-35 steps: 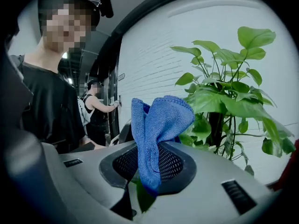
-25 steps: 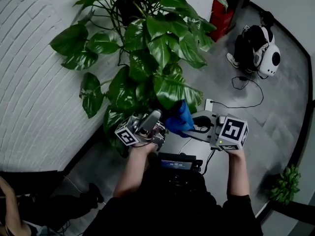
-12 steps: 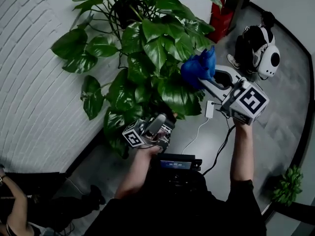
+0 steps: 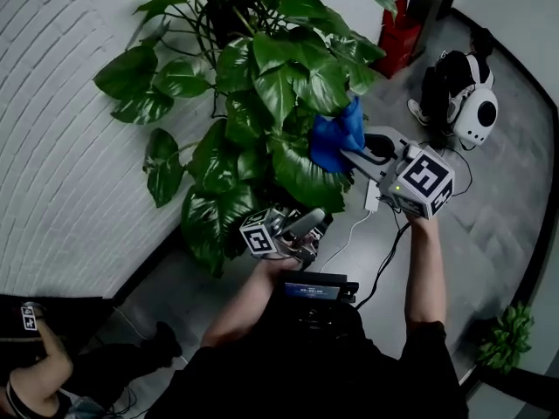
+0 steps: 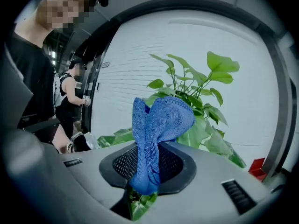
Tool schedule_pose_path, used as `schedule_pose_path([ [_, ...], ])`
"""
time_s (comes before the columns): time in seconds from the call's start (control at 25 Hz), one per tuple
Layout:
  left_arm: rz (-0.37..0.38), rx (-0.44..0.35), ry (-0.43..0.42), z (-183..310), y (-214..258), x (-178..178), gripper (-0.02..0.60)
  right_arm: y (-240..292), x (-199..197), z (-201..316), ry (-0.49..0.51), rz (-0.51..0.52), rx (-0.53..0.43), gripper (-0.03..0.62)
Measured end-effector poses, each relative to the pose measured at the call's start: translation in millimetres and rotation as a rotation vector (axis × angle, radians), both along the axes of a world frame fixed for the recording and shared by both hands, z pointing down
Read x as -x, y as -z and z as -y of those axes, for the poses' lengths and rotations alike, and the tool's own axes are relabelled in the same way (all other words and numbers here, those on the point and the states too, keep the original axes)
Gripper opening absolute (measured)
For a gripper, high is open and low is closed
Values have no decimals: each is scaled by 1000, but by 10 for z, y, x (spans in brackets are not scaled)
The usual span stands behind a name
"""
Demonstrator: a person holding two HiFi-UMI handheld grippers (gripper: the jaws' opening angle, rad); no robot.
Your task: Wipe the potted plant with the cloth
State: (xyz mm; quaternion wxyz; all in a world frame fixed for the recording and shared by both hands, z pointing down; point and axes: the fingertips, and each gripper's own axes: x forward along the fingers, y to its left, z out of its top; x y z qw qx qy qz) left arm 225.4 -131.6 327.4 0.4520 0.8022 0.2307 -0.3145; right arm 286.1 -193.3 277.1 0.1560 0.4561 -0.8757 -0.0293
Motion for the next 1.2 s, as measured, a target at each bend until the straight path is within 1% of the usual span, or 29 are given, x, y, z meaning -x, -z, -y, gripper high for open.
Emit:
schedule_pose_path([
  [0.12, -15, -28, 34, 3, 105, 109, 354, 288, 67, -149, -3, -3, -98, 107],
  [0.16, -20, -31, 53, 21, 131, 145, 354, 350, 117, -185, 9, -14, -115, 107],
  [0.2, -25, -31, 70, 44, 157, 174, 353, 348, 177, -206, 26, -37, -112, 107],
  [0.28, -34, -28, 93, 73, 199, 203, 353, 190, 300, -221, 61, -90, -65, 107],
  [0.36, -37, -27, 95, 56, 227, 202, 353, -23, 408, -271, 96, -107, -16, 107],
  [0.52, -35, -23, 93, 11, 255, 214, 354, -295, 592, -566, 165, -88, 55, 107],
  [0.72, -41, -20, 117, 28, 257, 268, 354, -580, 729, -928, 223, -58, 132, 107],
  [0.8, -44, -25, 127, 18, 264, 275, 354, -693, 772, -1022, 241, -54, 149, 107],
  [1.0, -46, -29, 155, -23, 284, 310, 354, -920, 784, -1207, 266, -47, 201, 107],
  [1.2, -40, -23, 188, -57, 289, 376, 354, -1176, 663, -1380, 263, -25, 259, 107],
])
